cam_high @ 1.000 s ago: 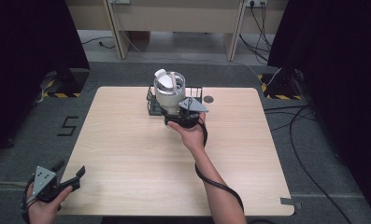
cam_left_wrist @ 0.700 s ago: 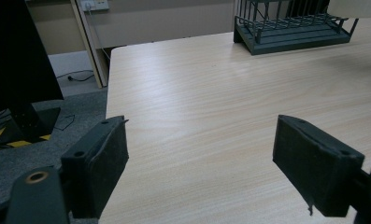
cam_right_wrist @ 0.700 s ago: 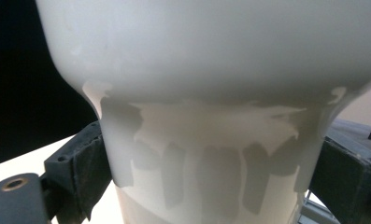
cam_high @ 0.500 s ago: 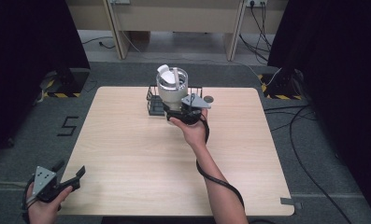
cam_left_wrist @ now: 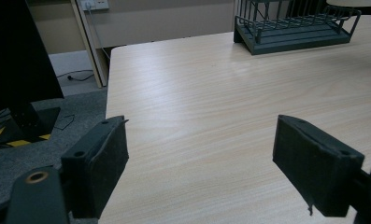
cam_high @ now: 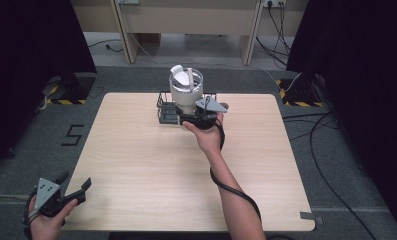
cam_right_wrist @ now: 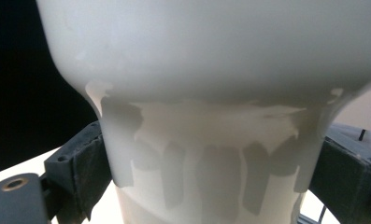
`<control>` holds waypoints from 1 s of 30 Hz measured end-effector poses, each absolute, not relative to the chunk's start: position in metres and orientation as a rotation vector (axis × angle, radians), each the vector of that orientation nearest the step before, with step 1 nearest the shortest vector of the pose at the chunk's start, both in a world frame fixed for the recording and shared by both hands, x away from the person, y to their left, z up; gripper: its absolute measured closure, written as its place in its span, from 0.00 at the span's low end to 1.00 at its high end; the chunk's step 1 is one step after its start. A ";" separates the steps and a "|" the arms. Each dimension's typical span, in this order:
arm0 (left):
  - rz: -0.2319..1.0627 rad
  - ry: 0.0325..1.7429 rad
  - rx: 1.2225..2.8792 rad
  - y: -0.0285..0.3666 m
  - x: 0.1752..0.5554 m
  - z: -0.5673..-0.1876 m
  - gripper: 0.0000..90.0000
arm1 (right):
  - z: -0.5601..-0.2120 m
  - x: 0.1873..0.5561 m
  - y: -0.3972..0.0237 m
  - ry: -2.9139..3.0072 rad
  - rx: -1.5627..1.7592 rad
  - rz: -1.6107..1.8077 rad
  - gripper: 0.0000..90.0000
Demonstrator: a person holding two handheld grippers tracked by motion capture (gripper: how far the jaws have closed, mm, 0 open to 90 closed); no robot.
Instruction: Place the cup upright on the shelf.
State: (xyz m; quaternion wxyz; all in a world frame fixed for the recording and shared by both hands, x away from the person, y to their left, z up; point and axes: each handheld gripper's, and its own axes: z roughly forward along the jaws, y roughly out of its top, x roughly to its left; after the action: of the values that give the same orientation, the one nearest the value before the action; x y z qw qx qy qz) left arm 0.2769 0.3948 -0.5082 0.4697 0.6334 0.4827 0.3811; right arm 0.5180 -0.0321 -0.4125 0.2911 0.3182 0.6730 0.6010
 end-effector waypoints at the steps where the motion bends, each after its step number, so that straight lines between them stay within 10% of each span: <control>1: 0.934 1.183 1.552 0.395 0.277 -0.508 0.19 | -0.412 0.518 -0.032 1.792 0.850 1.604 0.11; 30: 0.934 1.186 1.550 0.395 0.277 -0.508 0.19 | -0.400 0.534 -0.037 1.758 0.875 1.596 0.11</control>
State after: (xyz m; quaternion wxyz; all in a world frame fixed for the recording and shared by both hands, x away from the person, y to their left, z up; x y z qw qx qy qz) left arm 0.2768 0.3952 -0.5083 0.4698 0.6323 0.4841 0.3810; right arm 0.5345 -0.0372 -0.4003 0.3009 0.3299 0.6625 0.6014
